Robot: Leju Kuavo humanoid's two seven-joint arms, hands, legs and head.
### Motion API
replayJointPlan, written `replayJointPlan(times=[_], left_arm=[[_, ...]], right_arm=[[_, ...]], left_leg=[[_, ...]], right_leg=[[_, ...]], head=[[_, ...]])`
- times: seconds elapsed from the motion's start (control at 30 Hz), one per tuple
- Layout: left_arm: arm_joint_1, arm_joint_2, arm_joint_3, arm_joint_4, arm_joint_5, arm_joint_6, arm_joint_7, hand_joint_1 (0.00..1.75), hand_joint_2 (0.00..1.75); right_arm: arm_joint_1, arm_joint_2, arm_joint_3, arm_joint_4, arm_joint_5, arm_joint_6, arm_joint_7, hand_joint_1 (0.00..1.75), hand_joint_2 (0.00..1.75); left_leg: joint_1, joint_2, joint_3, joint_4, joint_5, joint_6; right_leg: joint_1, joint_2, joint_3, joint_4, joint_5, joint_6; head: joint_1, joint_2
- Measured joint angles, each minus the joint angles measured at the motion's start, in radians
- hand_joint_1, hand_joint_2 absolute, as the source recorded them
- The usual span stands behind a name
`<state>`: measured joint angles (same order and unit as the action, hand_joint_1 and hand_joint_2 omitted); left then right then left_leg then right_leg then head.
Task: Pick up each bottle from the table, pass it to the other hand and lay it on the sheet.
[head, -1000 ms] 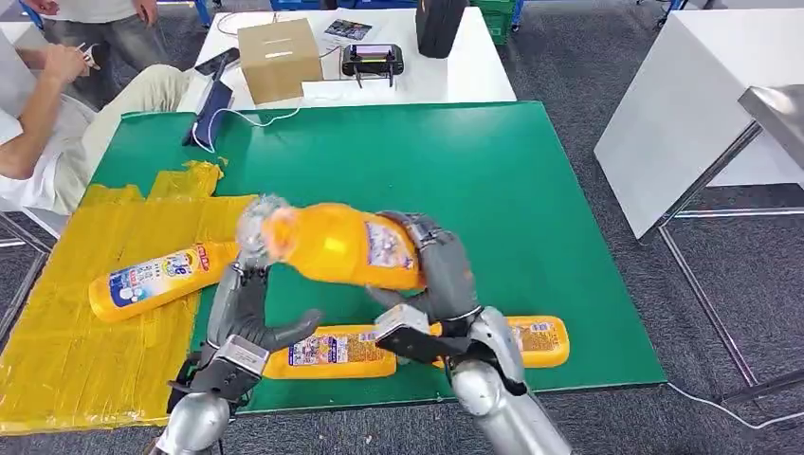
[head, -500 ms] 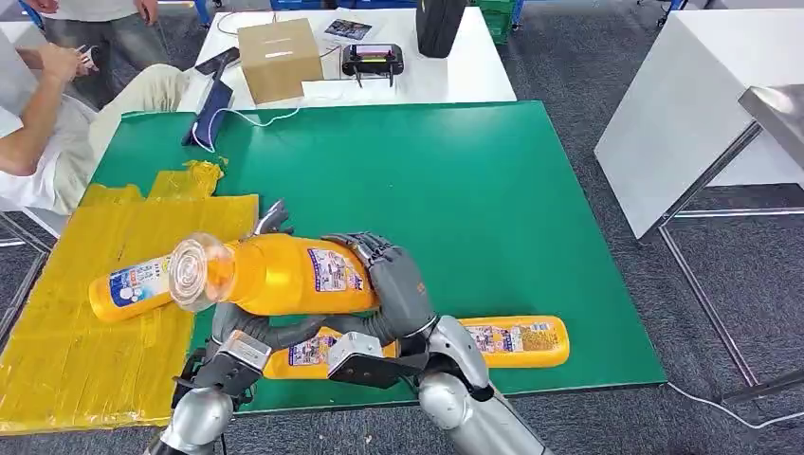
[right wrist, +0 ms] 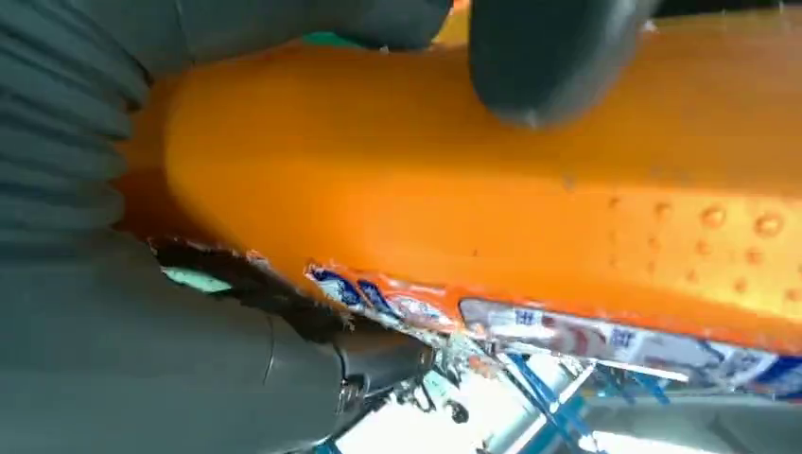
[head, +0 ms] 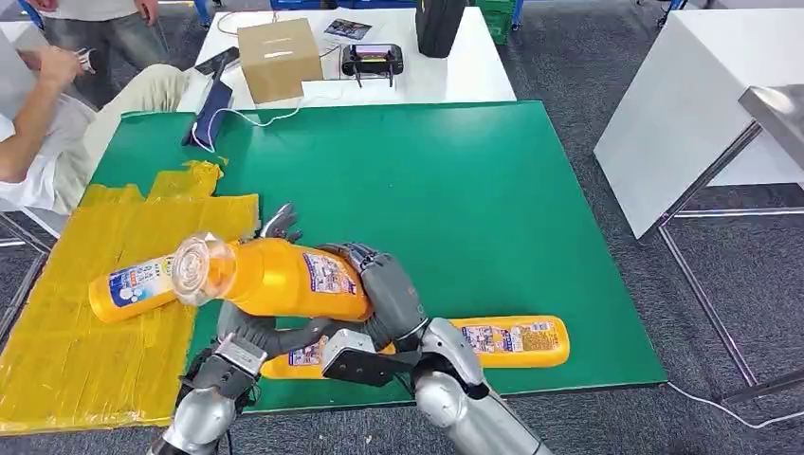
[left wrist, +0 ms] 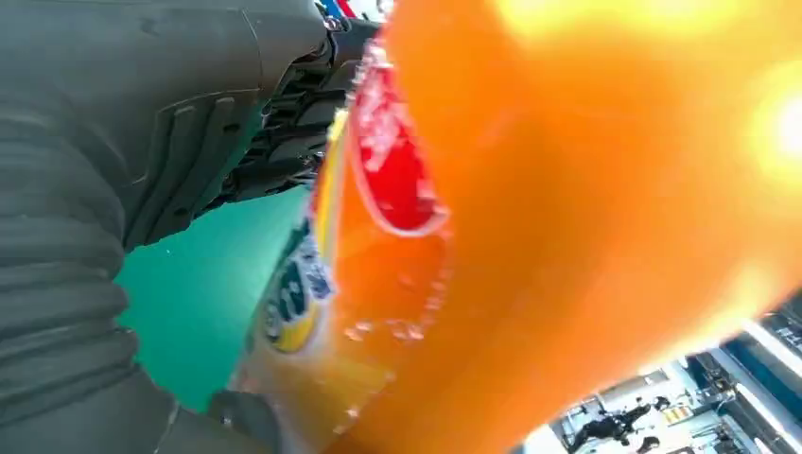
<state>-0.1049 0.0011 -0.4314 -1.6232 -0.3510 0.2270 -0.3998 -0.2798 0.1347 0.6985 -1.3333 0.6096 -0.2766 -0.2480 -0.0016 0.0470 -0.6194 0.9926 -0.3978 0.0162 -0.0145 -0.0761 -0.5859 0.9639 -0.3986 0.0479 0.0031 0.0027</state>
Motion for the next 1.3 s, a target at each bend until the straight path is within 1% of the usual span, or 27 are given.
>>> replayJointPlan(times=[0.07,0.27,0.6,0.63,0.67,0.7,1.23,1.27,1.3], left_arm=[[0.000,0.000,-0.001,0.000,0.030,-0.021,-0.013,0.00,1.75],[0.000,0.003,0.000,-0.016,0.198,-0.148,-0.084,0.00,1.75],[0.000,0.008,0.010,-0.019,0.217,-0.194,-0.092,0.00,1.75],[0.000,0.008,0.011,-0.019,0.217,-0.198,-0.092,0.07,1.75],[0.000,0.009,0.011,-0.019,0.215,-0.202,-0.093,1.55,1.75],[0.000,0.009,0.011,-0.019,0.213,-0.206,-0.095,1.75,1.75],[-0.004,0.010,0.009,-0.019,0.153,-0.191,-0.107,1.75,1.75],[-0.004,0.010,0.008,-0.019,0.152,-0.191,-0.109,1.75,1.75],[-0.004,0.010,0.007,-0.019,0.151,-0.191,-0.111,1.75,1.75]], right_arm=[[0.000,0.000,0.002,0.005,-0.010,0.008,-0.001,1.75,1.75],[0.000,0.002,0.014,0.040,-0.068,0.052,-0.027,1.75,1.75],[0.000,0.003,0.018,0.081,-0.060,0.053,-0.034,1.75,1.75],[0.000,0.003,0.018,0.083,-0.059,0.055,-0.034,1.75,1.75],[0.000,0.005,0.018,0.085,-0.057,0.056,-0.034,1.75,1.75],[0.000,0.006,0.018,0.087,-0.056,0.057,-0.034,1.75,1.75],[-0.007,0.007,0.023,0.084,-0.052,0.054,-0.025,1.75,1.75],[-0.006,0.007,0.023,0.081,-0.057,0.051,-0.026,1.64,1.75],[-0.004,0.007,0.023,0.075,-0.062,0.048,-0.027,0.00,1.75]], left_leg=[[0.000,0.000,0.000,0.000,0.000,0.000],[0.000,0.000,0.000,0.000,0.000,0.000],[0.000,0.000,0.000,0.000,0.000,0.000],[0.000,0.000,0.000,0.000,0.000,0.000],[0.000,0.000,0.000,0.000,0.000,0.000],[0.000,0.000,0.000,0.000,0.000,0.000],[0.000,0.000,0.000,0.000,0.000,0.000],[0.000,0.000,0.000,0.000,0.000,0.000],[0.000,0.000,0.000,0.000,0.000,0.000]], right_leg=[[0.000,0.000,0.000,0.000,0.000,0.000],[0.000,0.000,0.000,0.000,0.000,0.000],[0.000,0.000,0.000,0.000,0.000,0.000],[0.000,0.000,0.000,0.000,0.000,0.000],[0.000,0.000,0.000,0.000,0.000,0.000],[0.000,0.000,0.000,0.000,0.000,0.000],[0.000,0.000,0.000,0.000,0.000,0.000],[0.000,0.000,0.000,0.000,0.000,0.000],[0.000,0.000,0.000,0.000,0.000,0.000]], head=[[0.000,0.000],[0.000,0.000],[0.000,0.000],[0.000,0.000],[0.000,0.000],[0.000,0.000],[0.000,0.000],[0.000,0.000],[0.000,0.000]])
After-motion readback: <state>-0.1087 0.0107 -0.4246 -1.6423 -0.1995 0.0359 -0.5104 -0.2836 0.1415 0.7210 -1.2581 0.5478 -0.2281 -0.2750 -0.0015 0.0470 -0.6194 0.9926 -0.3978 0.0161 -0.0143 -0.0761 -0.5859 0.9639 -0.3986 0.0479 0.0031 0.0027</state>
